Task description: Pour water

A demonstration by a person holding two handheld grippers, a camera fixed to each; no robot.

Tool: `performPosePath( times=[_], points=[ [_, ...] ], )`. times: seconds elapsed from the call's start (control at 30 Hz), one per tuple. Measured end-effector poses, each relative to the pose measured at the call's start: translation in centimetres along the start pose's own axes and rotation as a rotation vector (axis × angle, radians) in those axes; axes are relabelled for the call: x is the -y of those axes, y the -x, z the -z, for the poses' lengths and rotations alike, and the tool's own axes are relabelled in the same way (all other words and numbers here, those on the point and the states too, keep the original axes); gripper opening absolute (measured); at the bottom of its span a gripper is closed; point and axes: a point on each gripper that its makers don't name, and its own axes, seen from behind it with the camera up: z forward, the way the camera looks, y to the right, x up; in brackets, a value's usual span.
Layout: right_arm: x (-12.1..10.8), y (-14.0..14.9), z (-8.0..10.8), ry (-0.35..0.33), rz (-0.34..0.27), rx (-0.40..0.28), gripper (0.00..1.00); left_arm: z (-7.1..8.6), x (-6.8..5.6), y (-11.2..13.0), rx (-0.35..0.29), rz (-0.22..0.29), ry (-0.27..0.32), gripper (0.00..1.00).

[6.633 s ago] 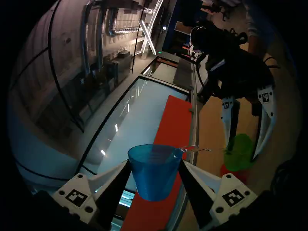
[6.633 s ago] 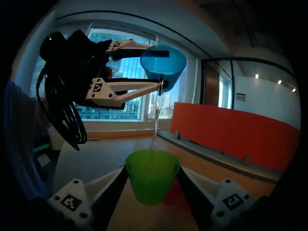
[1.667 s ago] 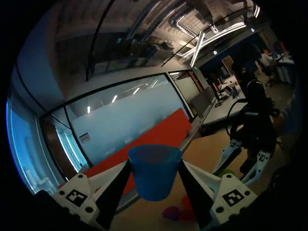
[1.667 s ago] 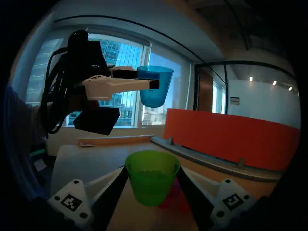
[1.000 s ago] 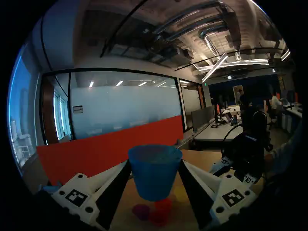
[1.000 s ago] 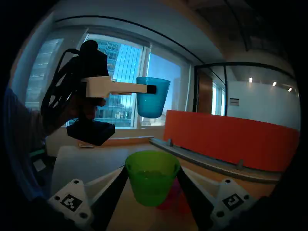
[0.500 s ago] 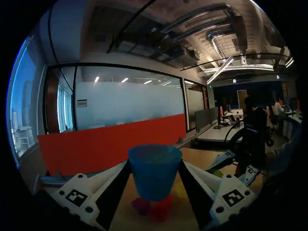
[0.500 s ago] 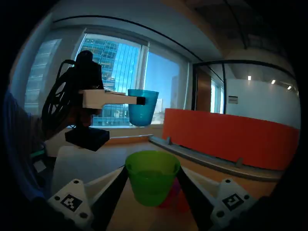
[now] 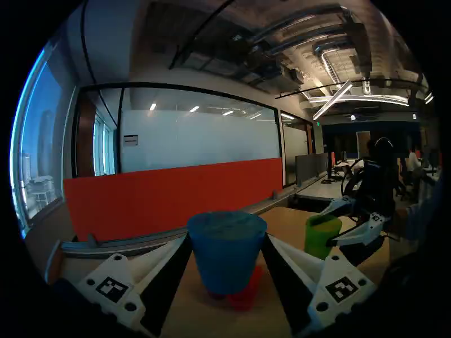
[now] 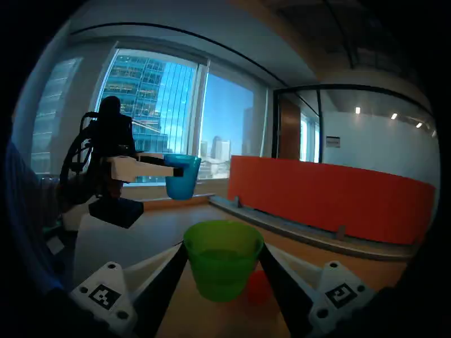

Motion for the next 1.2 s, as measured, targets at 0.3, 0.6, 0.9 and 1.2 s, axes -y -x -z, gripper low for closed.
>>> performPosePath(
  times=[0.3, 0.6, 0.9, 1.2],
  points=[
    [-1.5, 0.4, 1.4, 0.026, 0.003, 0.023, 0.90, 0.8, 0.0, 2.8, 0.036, 0.009, -0.001, 0.85],
    [-2.8, 0.5, 2.1, 0.044, 0.006, 0.032, 0.90, 1.1, -0.4, 5.0, 0.065, 0.009, 0.016, 0.85],
    [-2.9, 0.5, 1.8, 0.031, 0.004, 0.043, 0.91, 1.0, -0.8, 6.5, 0.089, 0.008, 0.031, 0.86],
    [-2.9, 2.1, 1.5, 0.010, 0.018, 0.091, 0.91, 0.9, -1.1, 9.2, 0.153, 0.007, 0.062, 0.86]
  ],
)
